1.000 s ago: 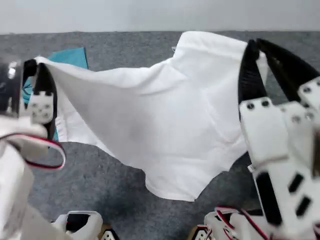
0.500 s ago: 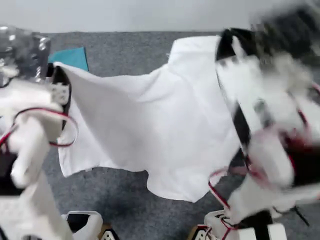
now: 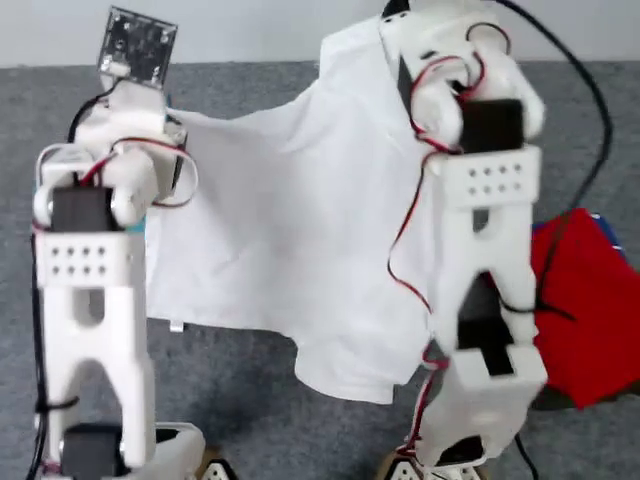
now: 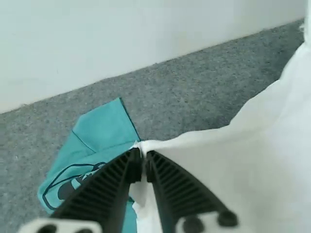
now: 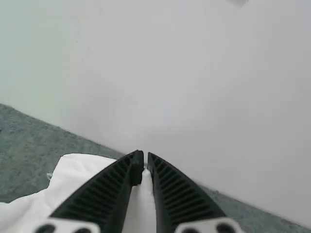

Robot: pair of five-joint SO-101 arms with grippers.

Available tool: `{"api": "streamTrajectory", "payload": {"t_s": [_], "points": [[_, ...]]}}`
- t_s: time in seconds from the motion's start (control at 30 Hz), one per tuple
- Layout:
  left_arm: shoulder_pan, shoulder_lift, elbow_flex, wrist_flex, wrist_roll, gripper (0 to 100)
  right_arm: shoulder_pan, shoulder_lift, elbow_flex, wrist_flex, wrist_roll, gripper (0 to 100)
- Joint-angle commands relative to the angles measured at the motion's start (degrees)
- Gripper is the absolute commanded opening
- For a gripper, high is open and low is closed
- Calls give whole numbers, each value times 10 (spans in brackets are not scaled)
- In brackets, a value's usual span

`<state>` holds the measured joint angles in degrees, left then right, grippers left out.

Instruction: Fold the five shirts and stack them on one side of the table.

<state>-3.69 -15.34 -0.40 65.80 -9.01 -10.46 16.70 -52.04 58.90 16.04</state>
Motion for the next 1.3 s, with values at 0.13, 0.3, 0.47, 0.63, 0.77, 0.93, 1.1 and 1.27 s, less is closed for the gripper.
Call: {"api": "streamTrajectory", "payload": {"t_s": [0.13,0.3,0.47,0.63,0.77,0.93,1.1,1.27], "points": [[-41,86,-113,25,0,13,7,95,-2,-90,4,9],[-44,112,-124,56,0,13,4,102,-2,22,2,9],[-45,114,-123,94,-1,13,6,58,-2,177,2,10],[-45,114,-123,155,-34,13,0,0,1,362,0,10],[-45,114,-122,218,-37,13,11,-36,6,444,1,10],[-52,114,-122,273,-43,13,6,-131,162,441,4,10],[-89,114,-122,315,-84,13,-17,-280,378,434,6,10],[-97,114,-122,345,-128,13,-22,-392,505,431,17,10]]}}
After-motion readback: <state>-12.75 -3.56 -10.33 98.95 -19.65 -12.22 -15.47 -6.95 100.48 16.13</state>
